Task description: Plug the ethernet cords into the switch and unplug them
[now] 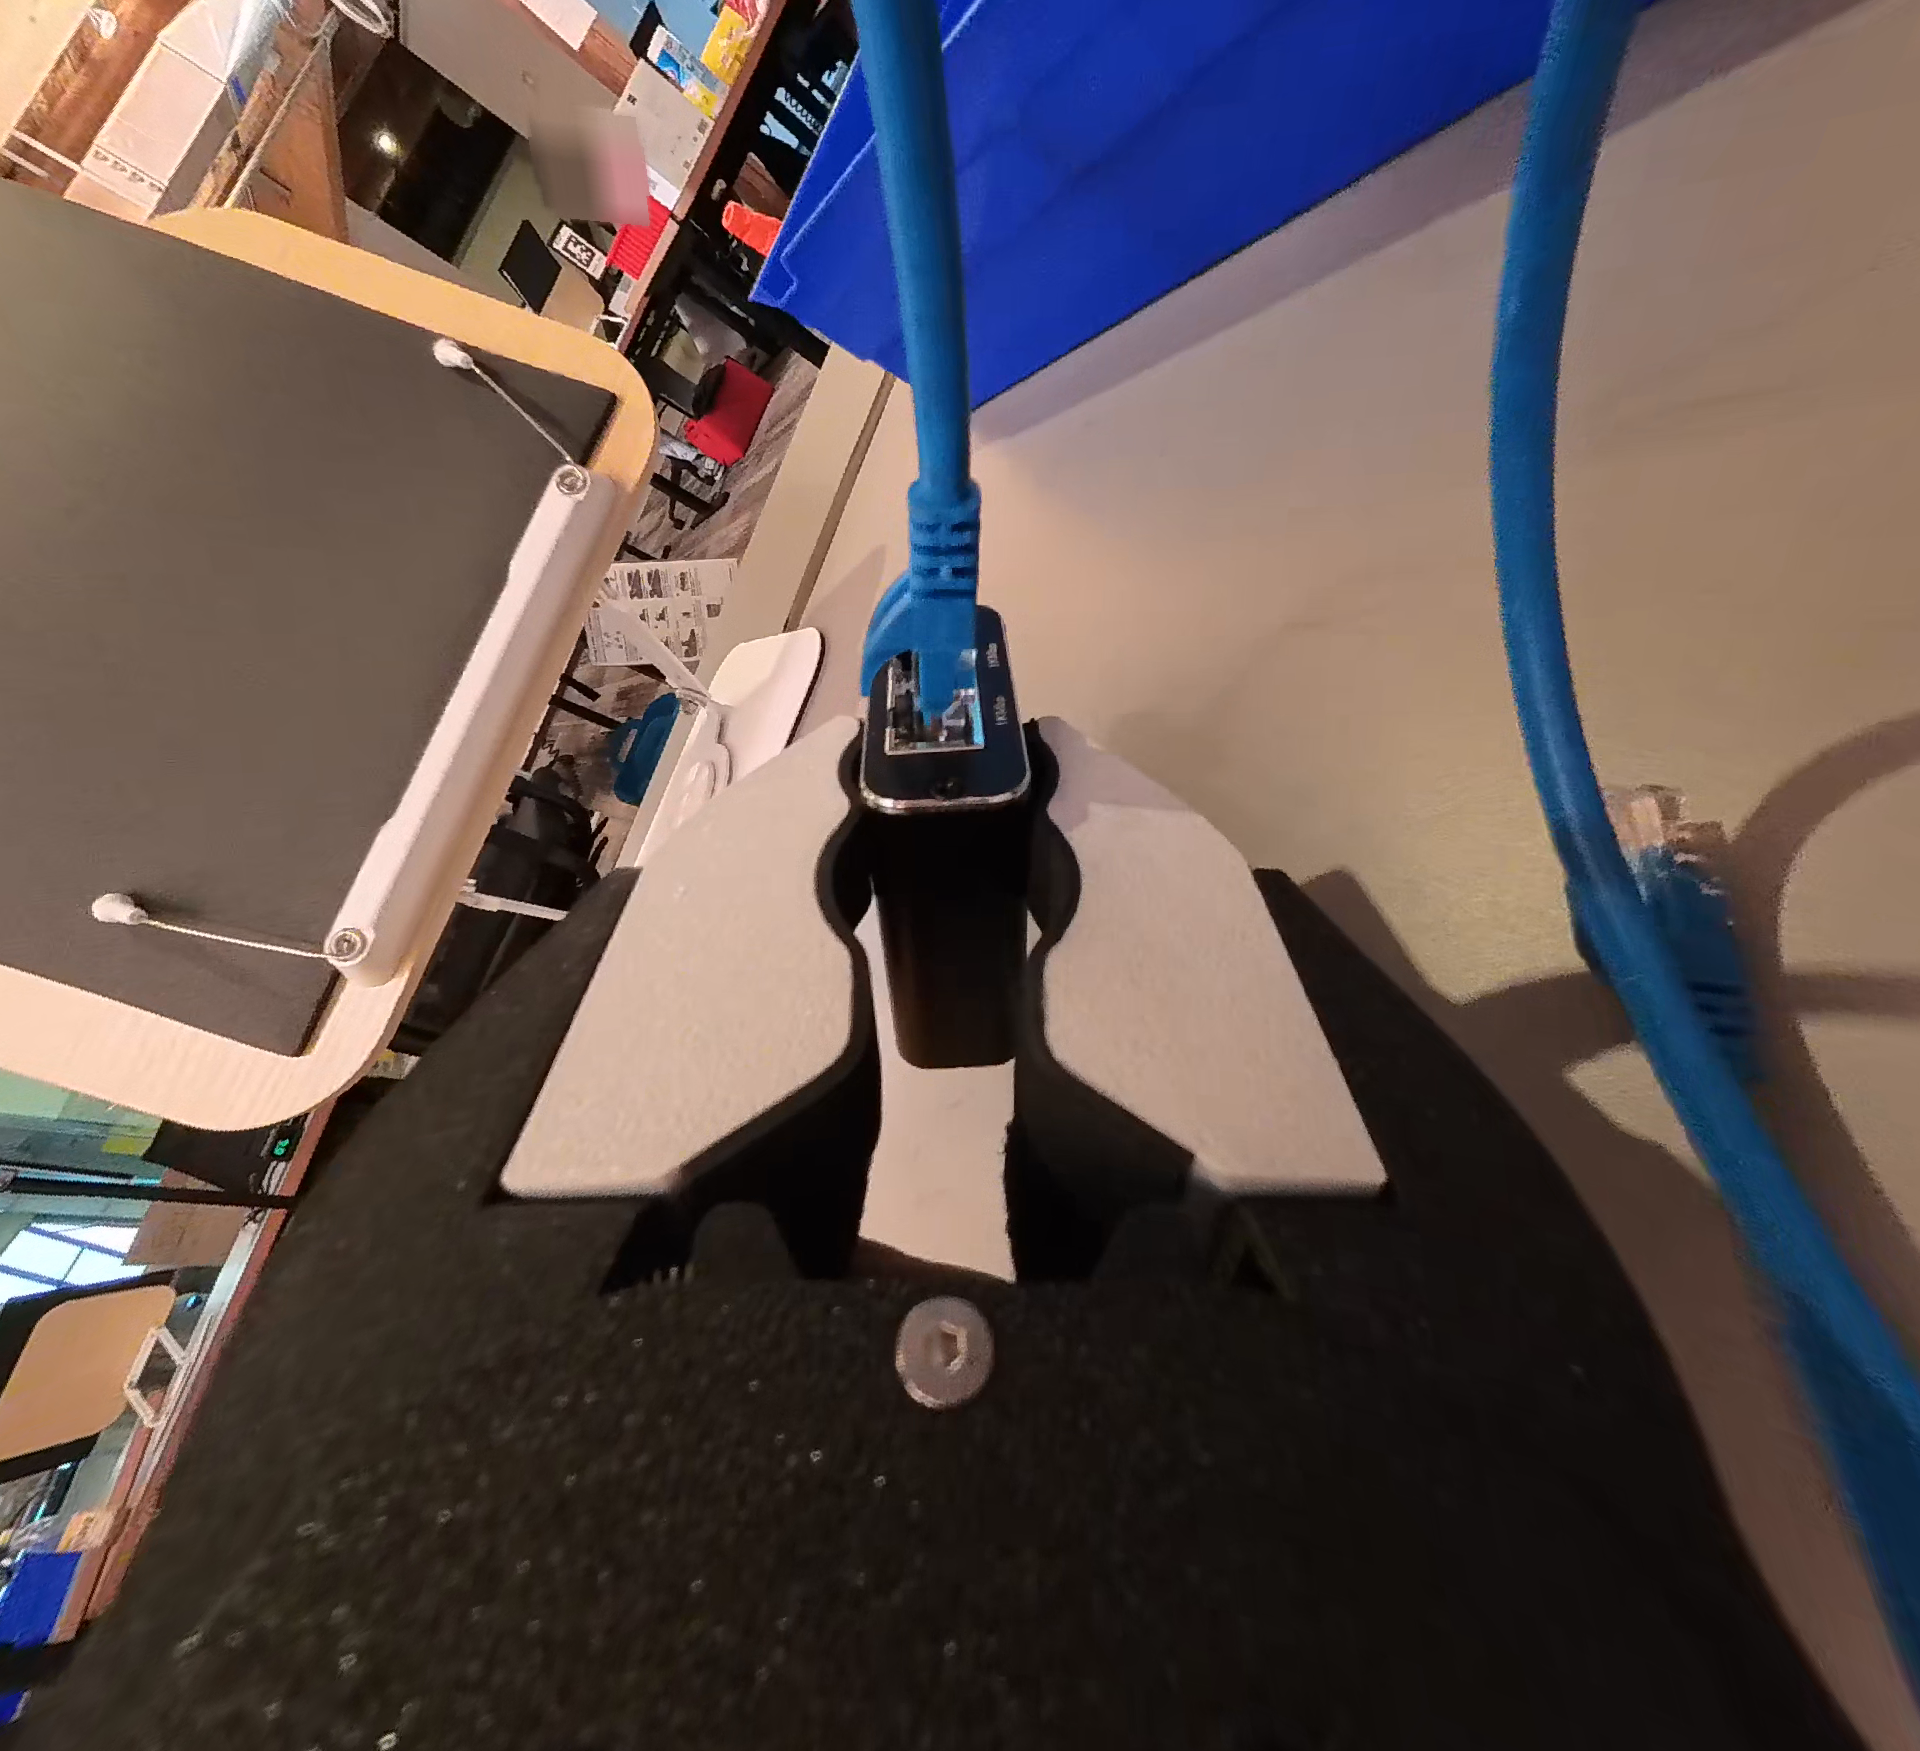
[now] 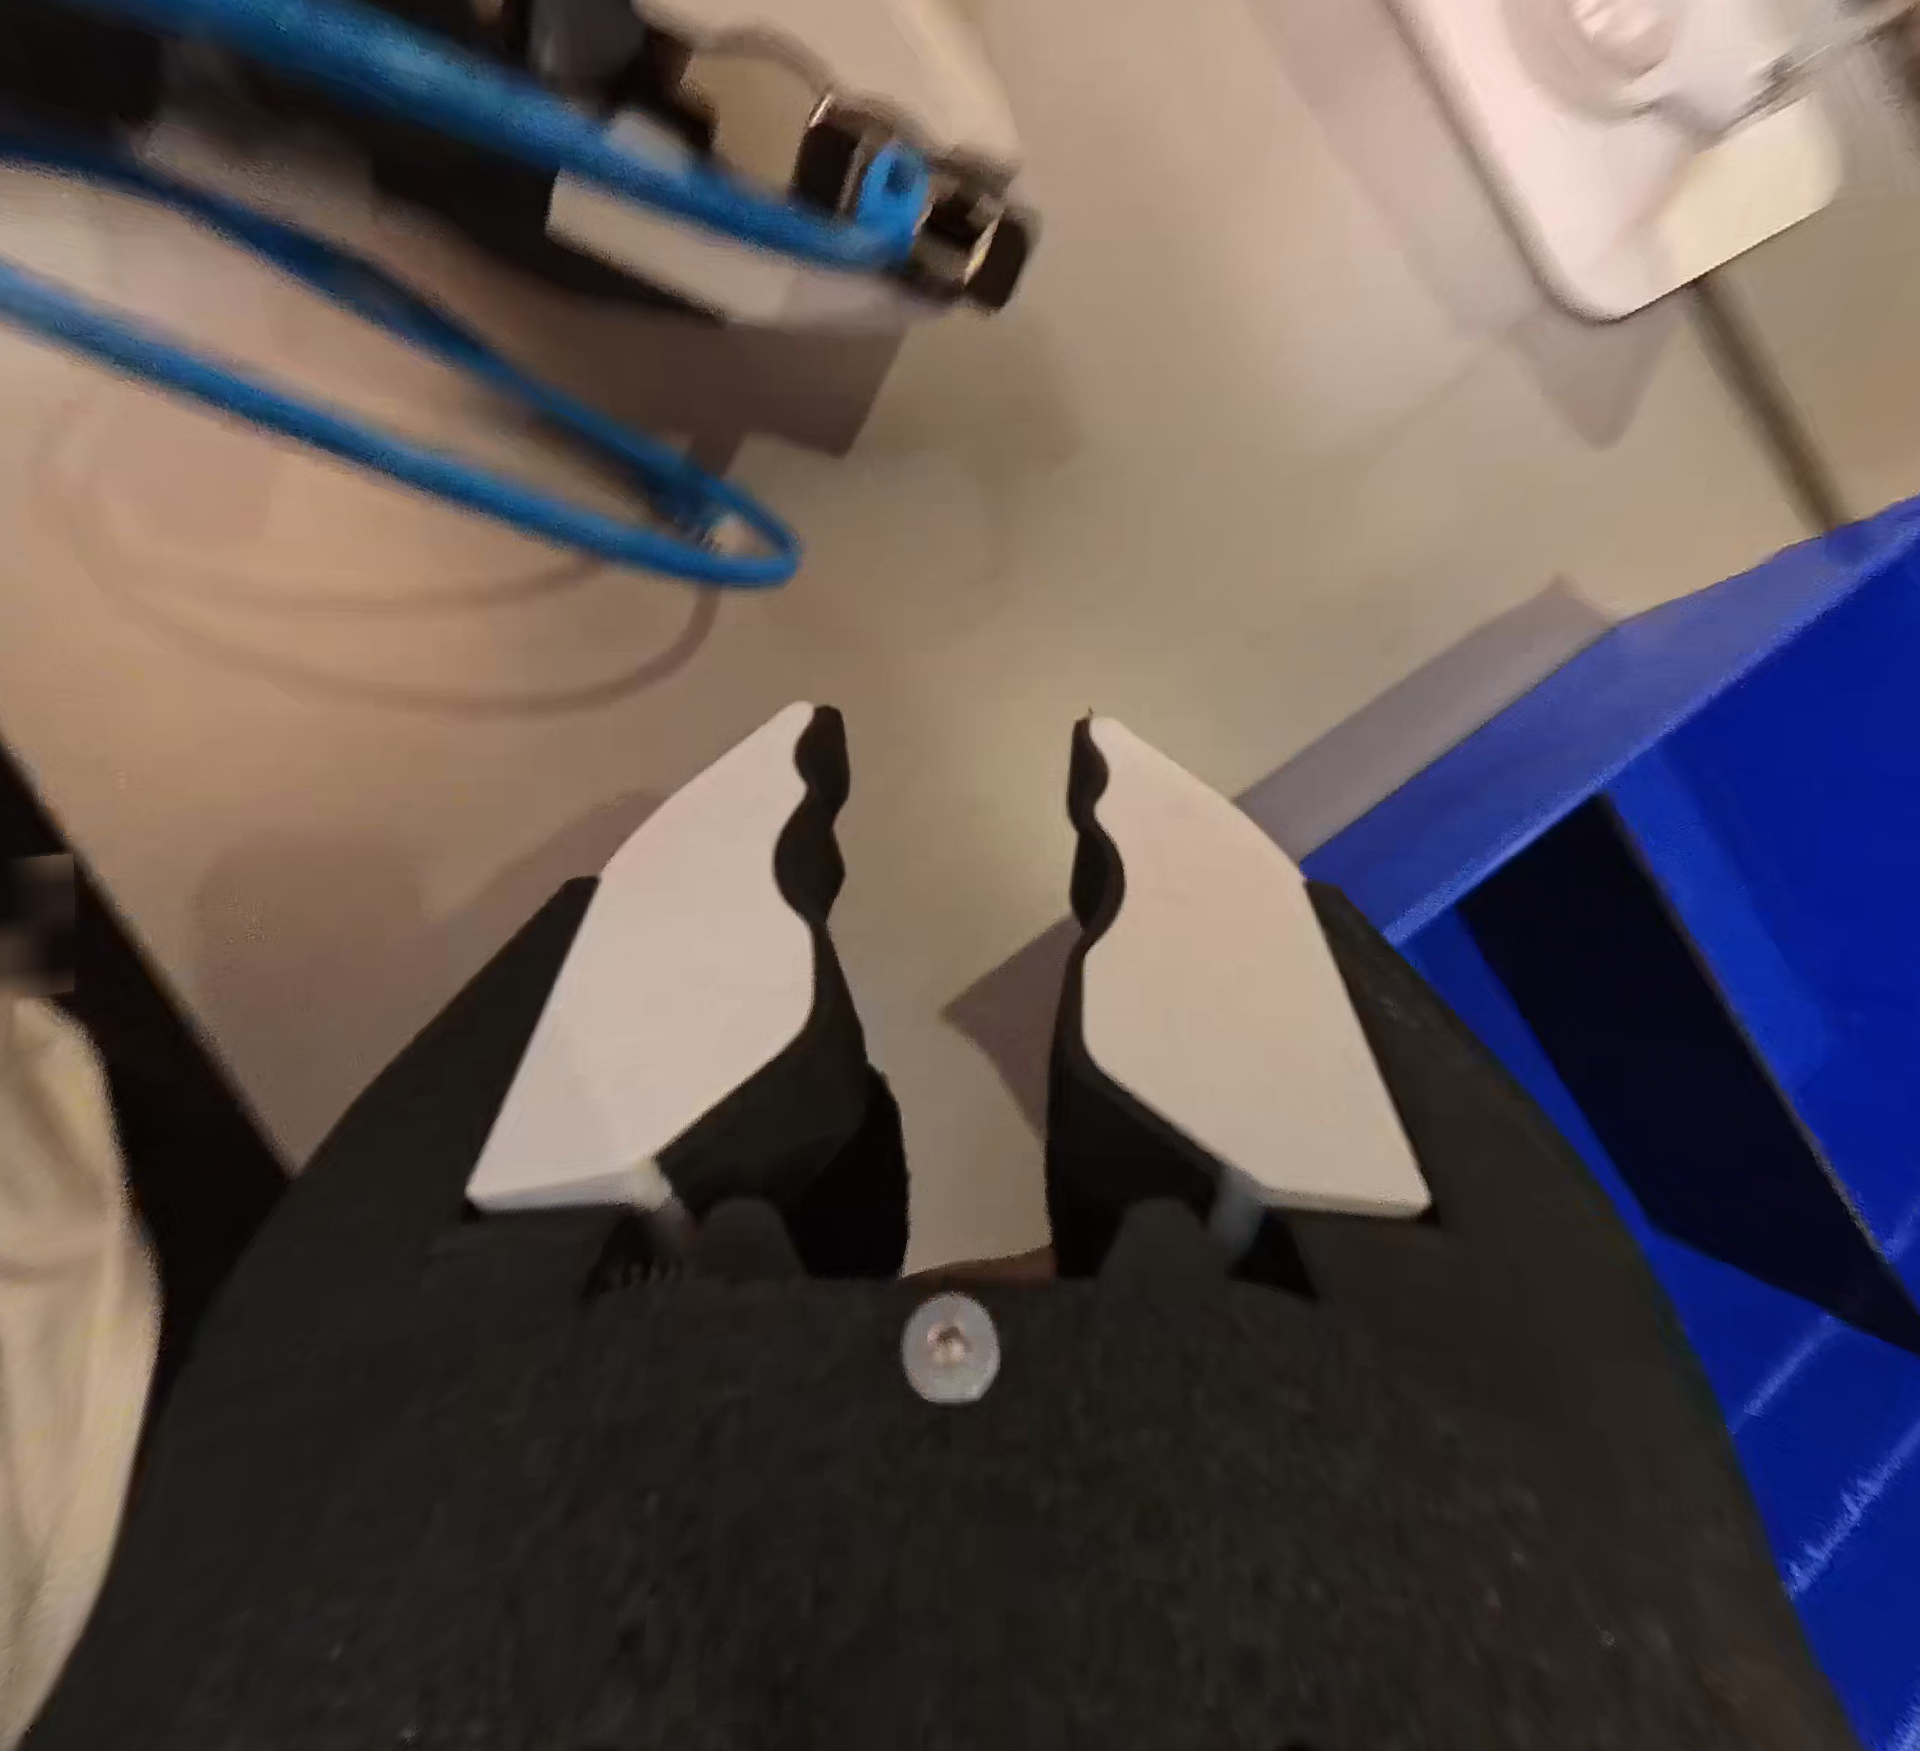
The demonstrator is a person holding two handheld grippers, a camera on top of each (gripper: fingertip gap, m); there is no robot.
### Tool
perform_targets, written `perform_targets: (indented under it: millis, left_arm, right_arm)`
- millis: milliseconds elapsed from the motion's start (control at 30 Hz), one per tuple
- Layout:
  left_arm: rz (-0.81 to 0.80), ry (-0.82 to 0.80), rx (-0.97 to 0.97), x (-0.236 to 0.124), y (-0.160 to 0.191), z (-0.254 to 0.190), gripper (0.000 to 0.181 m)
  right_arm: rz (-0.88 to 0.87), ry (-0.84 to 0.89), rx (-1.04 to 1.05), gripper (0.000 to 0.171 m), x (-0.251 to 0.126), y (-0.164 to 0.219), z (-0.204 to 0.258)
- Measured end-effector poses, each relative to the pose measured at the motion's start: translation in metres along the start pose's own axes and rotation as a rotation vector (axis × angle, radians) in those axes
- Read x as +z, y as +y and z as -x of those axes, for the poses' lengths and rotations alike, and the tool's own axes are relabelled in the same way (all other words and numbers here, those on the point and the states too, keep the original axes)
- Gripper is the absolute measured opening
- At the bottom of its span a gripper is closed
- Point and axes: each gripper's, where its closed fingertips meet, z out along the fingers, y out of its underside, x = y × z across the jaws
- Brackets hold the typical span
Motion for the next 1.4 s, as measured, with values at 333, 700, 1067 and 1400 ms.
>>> perform_targets:
  millis: [333,700,1067,1400]
  left_arm:
    - [-0.013,0.062,-0.045,0.000,-0.008,-0.013,0.025]
    - [-0.009,0.072,-0.008,0.000,-0.011,-0.019,0.025]
    - [-0.004,0.063,-0.003,0.001,-0.010,-0.017,0.025]
    - [0.020,0.008,0.136,-0.004,-0.014,-0.017,0.024]
  right_arm:
    - [-0.314,-0.029,0.223,0.034,0.072,-0.050,0.027]
    - [-0.428,0.042,0.265,0.017,0.067,-0.064,0.024]
    - [-0.387,0.043,0.280,0.013,0.069,-0.060,0.023]
    - [-0.336,-0.028,0.306,0.012,0.071,-0.056,0.031]
